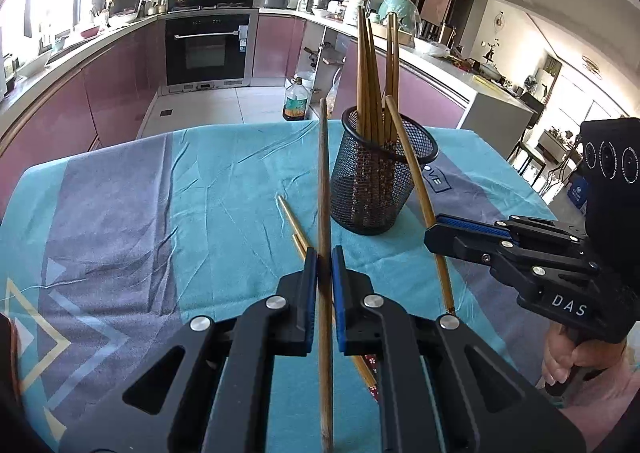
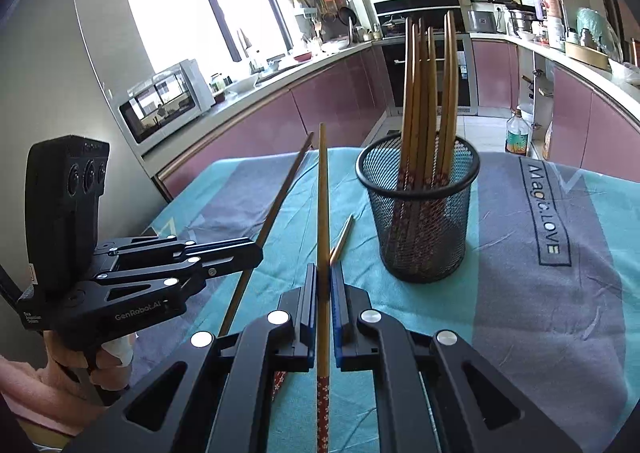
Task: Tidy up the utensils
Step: 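Raise both chopsticks upright and move them above the mesh cup, then lower both chopsticks into the mesh cup and open both grippers, then withdraw both open grippers from the cup toward the last chopsticks, then lower both open grippers toward the two chopsticks left on the cloth, then close the right gripper on a chopstick while the left gripper grasps the other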
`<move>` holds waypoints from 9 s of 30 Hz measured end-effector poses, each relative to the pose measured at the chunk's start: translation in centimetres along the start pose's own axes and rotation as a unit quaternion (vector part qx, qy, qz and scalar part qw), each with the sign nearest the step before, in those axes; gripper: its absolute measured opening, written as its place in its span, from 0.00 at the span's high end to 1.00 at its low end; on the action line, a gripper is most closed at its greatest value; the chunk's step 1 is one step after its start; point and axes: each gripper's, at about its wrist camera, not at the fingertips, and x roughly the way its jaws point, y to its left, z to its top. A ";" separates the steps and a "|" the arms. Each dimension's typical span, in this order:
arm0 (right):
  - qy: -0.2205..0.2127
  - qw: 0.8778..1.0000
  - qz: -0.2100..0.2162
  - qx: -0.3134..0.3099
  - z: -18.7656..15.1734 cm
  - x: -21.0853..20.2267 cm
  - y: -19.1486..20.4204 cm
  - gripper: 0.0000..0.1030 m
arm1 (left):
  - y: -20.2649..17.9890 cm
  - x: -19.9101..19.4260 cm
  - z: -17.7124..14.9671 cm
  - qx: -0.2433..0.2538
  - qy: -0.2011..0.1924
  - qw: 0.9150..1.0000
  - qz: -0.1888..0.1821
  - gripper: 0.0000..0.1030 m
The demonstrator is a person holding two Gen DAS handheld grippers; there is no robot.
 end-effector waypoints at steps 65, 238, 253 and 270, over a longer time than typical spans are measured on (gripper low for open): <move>-0.156 0.987 -0.032 -0.012 10.5 -6.2 -4.6 0.95 | -4.0 -5.9 12.4 0.045 -0.146 0.984 -0.088 0.93; 0.112 0.993 -0.021 -0.028 -3.0 7.4 2.1 0.86 | 0.5 5.6 -3.6 0.011 0.066 0.996 0.061 0.69; 0.121 0.990 -0.038 -0.062 -1.6 10.6 2.6 0.87 | 1.0 6.6 -2.8 0.007 0.069 0.996 0.054 0.73; 0.117 0.993 -0.022 -0.023 -1.7 10.2 1.5 0.95 | 1.1 7.1 -2.4 -0.003 0.070 0.996 0.056 0.86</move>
